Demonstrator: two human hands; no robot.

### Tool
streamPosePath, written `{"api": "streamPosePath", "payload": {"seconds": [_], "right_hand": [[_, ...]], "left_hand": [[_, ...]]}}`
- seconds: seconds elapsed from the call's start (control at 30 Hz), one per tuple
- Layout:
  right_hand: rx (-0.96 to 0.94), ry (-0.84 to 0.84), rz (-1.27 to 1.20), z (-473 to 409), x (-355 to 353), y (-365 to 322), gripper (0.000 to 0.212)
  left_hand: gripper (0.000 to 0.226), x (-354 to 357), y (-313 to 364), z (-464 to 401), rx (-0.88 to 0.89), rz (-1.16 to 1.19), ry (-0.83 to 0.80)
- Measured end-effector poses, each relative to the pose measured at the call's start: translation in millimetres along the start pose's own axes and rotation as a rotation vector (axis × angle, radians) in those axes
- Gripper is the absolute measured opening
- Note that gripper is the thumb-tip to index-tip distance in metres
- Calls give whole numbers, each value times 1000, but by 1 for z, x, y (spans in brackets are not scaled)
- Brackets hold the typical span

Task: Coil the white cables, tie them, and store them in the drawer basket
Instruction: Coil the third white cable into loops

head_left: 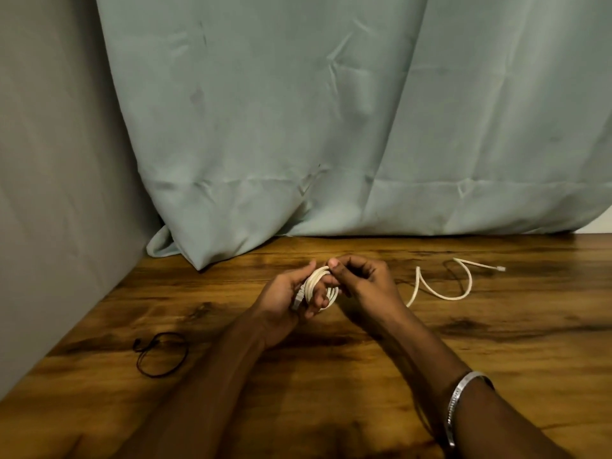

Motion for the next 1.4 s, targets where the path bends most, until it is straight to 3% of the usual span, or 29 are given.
{"api": "streamPosePath", "payload": {"seconds": [0.33,0.6,0.93,1.23,1.4], "right_hand": [[-24,30,1,-3,-2,1,23],[30,13,-48,-1,1,1,9],[45,10,-22,1,0,-2,7],[-25,14,10,1,-2,-6,7],[-112,29,131,-2,-9,-8,8]], "left_hand": [[46,-1,-3,-3,-34,32,7],[47,0,-4,-3,-43,30,7],[56,3,-5,-5,-34,63,-26],[37,0,-7,-9,-14,56,-36],[41,-5,-10,-12,-10,20,1]]}}
Point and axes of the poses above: each hand's wrist, its own z-axis away from the middle knuckle, its own x-axis out of the palm, y = z × x, the point moved 6 cm from there along -z, towards the middle knuckle, and after that the axes turned 5 degrees about z, right-handed, at the moved point
